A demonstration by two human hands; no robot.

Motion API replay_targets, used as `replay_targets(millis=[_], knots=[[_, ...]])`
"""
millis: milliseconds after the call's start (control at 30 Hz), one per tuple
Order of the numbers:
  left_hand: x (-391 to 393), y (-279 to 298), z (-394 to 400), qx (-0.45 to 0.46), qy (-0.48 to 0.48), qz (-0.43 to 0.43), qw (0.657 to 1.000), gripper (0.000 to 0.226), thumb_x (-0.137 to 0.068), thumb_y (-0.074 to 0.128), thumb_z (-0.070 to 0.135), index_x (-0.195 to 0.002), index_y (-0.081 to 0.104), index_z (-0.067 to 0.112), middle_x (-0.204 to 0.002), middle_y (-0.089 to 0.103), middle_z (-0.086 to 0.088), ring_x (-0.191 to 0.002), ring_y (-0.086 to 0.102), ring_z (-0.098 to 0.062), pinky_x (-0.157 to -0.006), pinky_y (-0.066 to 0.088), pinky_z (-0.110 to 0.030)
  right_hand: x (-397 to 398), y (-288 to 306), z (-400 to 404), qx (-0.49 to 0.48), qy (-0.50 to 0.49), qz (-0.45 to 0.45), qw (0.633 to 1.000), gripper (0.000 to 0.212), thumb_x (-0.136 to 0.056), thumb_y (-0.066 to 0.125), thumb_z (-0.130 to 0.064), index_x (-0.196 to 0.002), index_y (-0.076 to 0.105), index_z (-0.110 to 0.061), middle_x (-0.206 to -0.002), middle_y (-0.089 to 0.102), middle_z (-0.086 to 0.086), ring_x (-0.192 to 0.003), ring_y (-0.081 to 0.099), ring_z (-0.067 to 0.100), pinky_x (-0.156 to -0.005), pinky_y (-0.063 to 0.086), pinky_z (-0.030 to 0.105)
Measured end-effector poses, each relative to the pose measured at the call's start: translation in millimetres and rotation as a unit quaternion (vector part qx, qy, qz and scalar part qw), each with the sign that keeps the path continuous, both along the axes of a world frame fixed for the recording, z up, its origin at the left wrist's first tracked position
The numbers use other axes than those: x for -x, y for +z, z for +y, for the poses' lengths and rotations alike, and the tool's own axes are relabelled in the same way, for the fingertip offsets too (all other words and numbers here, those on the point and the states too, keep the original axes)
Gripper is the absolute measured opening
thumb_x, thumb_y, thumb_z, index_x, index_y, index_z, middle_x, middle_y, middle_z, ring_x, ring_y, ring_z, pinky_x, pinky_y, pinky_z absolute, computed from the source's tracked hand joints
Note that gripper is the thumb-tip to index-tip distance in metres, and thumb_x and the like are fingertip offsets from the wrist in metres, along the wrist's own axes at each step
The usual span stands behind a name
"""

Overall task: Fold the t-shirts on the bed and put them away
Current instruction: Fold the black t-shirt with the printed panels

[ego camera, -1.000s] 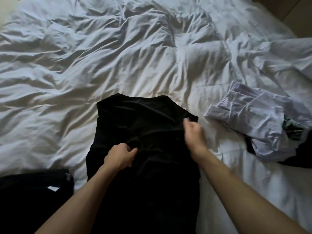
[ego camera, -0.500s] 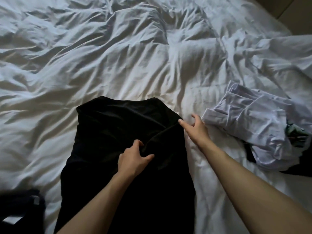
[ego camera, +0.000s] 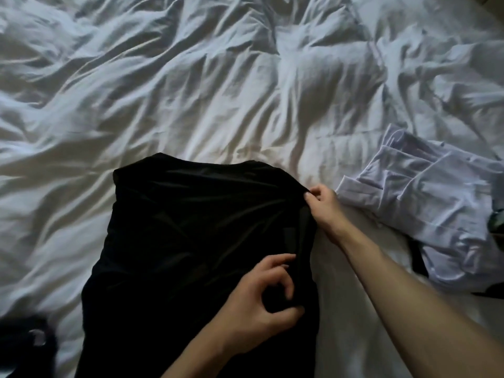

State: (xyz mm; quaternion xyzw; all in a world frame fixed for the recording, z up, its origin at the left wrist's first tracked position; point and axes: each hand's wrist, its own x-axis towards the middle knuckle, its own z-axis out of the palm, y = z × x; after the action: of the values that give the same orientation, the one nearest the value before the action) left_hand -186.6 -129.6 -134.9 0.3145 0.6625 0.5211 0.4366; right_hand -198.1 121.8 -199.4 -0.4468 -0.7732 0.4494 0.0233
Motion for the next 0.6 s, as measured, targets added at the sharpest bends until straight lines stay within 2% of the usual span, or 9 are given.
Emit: replay_targets(millis=[67,100,200,267,333,400,467,500,600], knots=[[-3.5,-2.4,6.6,0.034,0.019,0.003,0.999,0.026,-0.071,0.08,0.022,-0.074,0.055,0.03,-0.134,0.051,0.02,-0.13,0.039,0.013,-0.098,0.037,-0.012,6.2,4.5,-2.1,-0.001,-0.004,-0.042,0.999,0.025,-0.099,0.049,-0.016,-0.074,0.053,-0.015,-0.07,0.052,0.002,-0.08,0.05,0.021,-0.067,0.041,0.034],[-4.4,-7.4,9.2,0.064,0.054,-0.021,0.996,0.027,-0.065,0.08,0.026,-0.076,0.056,0.028,-0.127,0.057,0.015,-0.122,0.047,0.013,-0.093,0.04,-0.014,8.7,7.9,-4.7,0.001,0.0,-0.065,0.998,0.031,-0.1,0.047,-0.019,-0.07,0.052,-0.014,-0.068,0.05,0.004,-0.08,0.049,0.023,-0.065,0.038,0.033],[-1.0,-8.3,17.7,0.146,0.185,-0.208,0.949,0.056,-0.052,0.084,0.045,-0.101,0.061,0.03,-0.108,0.068,0.001,-0.093,0.067,-0.007,-0.08,0.053,-0.024,8.4,20.8,-12.2,-0.01,0.061,-0.14,0.988,0.037,-0.09,0.062,-0.048,-0.094,0.06,-0.011,-0.09,0.063,0.007,-0.091,0.058,0.024,-0.08,0.045,0.034],[4.9,-1.3,20.3,0.168,0.197,-0.322,0.911,0.058,-0.068,0.084,0.052,-0.115,0.065,0.024,-0.106,0.073,0.003,-0.093,0.07,-0.012,-0.08,0.054,-0.026,5.3,28.1,-15.2,-0.056,0.112,-0.173,0.977,0.035,-0.079,0.071,-0.047,-0.096,0.06,-0.019,-0.096,0.065,0.004,-0.096,0.061,0.024,-0.084,0.05,0.036],[7.7,4.3,18.8,0.18,0.217,-0.3,0.911,0.04,-0.079,0.077,0.046,-0.108,0.072,0.019,-0.097,0.076,0.003,-0.09,0.073,-0.013,-0.08,0.055,-0.026,5.5,31.3,-13.8,-0.086,0.114,-0.159,0.977,0.018,-0.084,0.066,-0.035,-0.09,0.066,-0.018,-0.101,0.07,0.013,-0.1,0.065,0.031,-0.084,0.051,0.036],[7.2,8.5,15.8,0.193,0.251,-0.177,0.932,0.02,-0.084,0.076,0.034,-0.099,0.074,0.021,-0.087,0.076,0.005,-0.084,0.073,-0.011,-0.073,0.054,-0.023,6.9,32.9,-8.3,-0.091,0.104,-0.156,0.978,0.023,-0.093,0.057,-0.03,-0.091,0.07,-0.011,-0.103,0.07,0.02,-0.102,0.064,0.035,-0.081,0.048,0.035],[4.7,15.9,11.9,0.179,0.261,-0.054,0.947,0.004,-0.085,0.075,0.023,-0.088,0.072,0.024,-0.078,0.073,0.009,-0.076,0.07,-0.006,-0.064,0.049,-0.017,6.2,30.7,-3.8,-0.046,0.09,-0.139,0.985,0.03,-0.098,0.05,-0.029,-0.079,0.062,-0.009,-0.089,0.067,0.02,-0.088,0.063,0.031,-0.075,0.044,0.034],[3.3,19.0,9.2,0.156,0.266,-0.026,0.951,0.008,-0.084,0.074,0.018,-0.083,0.069,0.024,-0.075,0.07,0.009,-0.071,0.067,-0.004,-0.061,0.047,-0.015,5.1,30.1,-3.6,-0.006,0.078,-0.117,0.99,0.033,-0.099,0.048,-0.027,-0.072,0.057,-0.011,-0.076,0.06,0.015,-0.077,0.058,0.027,-0.071,0.042,0.036],[1.8,31.4,4.7,0.058,0.265,-0.09,0.958,0.019,-0.086,0.068,0.003,-0.077,0.059,0.017,-0.082,0.068,0.003,-0.073,0.065,-0.014,-0.066,0.054,-0.027,0.4,30.8,-6.4,0.032,0.07,-0.047,0.996,0.037,-0.102,0.044,-0.026,-0.067,0.05,-0.014,-0.062,0.045,0.001,-0.066,0.045,0.019,-0.066,0.036,0.037]])
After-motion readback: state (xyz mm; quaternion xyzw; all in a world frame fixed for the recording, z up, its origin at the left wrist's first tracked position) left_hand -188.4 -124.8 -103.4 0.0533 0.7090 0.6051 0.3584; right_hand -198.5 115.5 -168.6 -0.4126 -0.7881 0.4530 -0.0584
